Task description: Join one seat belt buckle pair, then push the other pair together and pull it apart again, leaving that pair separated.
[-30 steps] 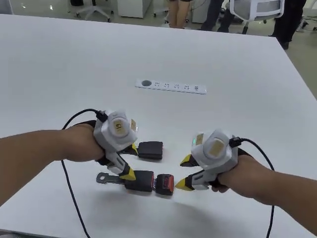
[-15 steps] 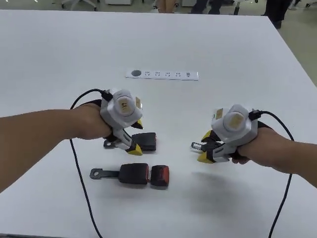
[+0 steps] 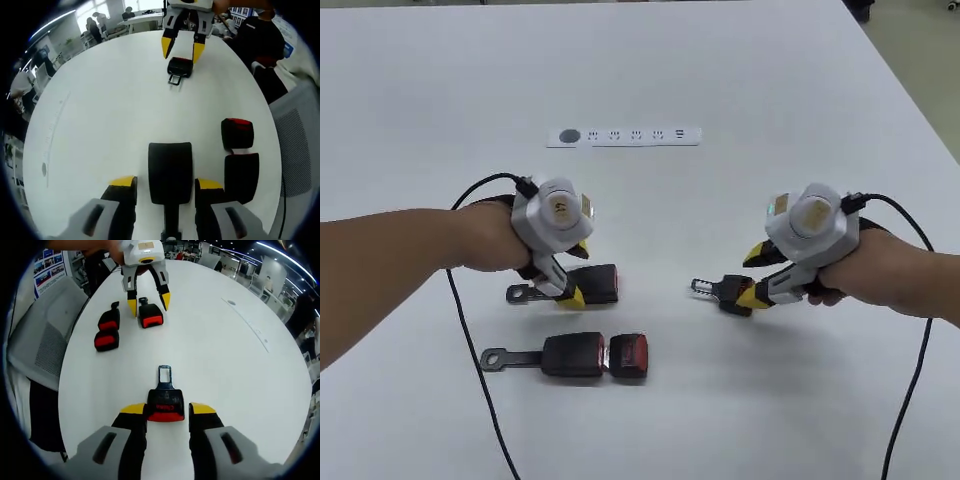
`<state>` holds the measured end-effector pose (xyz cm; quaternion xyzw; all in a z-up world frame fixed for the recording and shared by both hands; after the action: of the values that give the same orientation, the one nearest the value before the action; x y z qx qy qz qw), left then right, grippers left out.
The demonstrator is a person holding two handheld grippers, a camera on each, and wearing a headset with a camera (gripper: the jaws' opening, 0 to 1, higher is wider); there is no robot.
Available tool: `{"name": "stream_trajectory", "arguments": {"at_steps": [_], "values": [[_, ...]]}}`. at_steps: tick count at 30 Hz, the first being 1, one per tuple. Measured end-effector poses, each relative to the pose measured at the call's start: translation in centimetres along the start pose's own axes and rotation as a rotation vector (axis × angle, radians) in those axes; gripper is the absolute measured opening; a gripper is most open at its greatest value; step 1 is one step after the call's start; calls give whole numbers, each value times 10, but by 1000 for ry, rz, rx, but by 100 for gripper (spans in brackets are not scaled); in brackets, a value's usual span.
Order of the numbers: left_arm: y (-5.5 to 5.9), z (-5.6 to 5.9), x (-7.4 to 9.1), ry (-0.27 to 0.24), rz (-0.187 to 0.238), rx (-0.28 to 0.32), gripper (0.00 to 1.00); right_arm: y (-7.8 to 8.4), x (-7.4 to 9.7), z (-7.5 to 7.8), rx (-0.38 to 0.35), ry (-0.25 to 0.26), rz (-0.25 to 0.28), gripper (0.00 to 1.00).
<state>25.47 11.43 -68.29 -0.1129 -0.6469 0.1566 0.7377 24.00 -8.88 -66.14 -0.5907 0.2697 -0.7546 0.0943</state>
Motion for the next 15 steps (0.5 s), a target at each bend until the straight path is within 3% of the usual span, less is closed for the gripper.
{"name": "stream_trajectory", "arguments": {"at_steps": [2,3,9,15], "values": [[1,0,-1,12,-4,0,43,4,-5,-2,8,-8,-12,29],[-2,0,-1,30,28,12,41,5,-6,-1,13,-10,-15,30],[-1,0,0,45,12,-40,38,6,-13,0,12,-53,-11,32],[-2,0,-1,60,-32,-76,35,1,-21,3,83,-92,-8,32]]}}
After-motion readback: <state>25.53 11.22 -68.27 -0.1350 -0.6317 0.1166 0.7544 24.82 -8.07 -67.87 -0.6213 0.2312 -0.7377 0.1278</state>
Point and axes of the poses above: the centre of the closed fingertips' face, and the gripper's own axes: x roughly backward along the fingers, z roughly to its right, y roughly out of its underside, the point moved 1 cm from there along x, roughly backward along the fingers, and after that the axes turned 9 degrees about y, right-handed, at the moved point
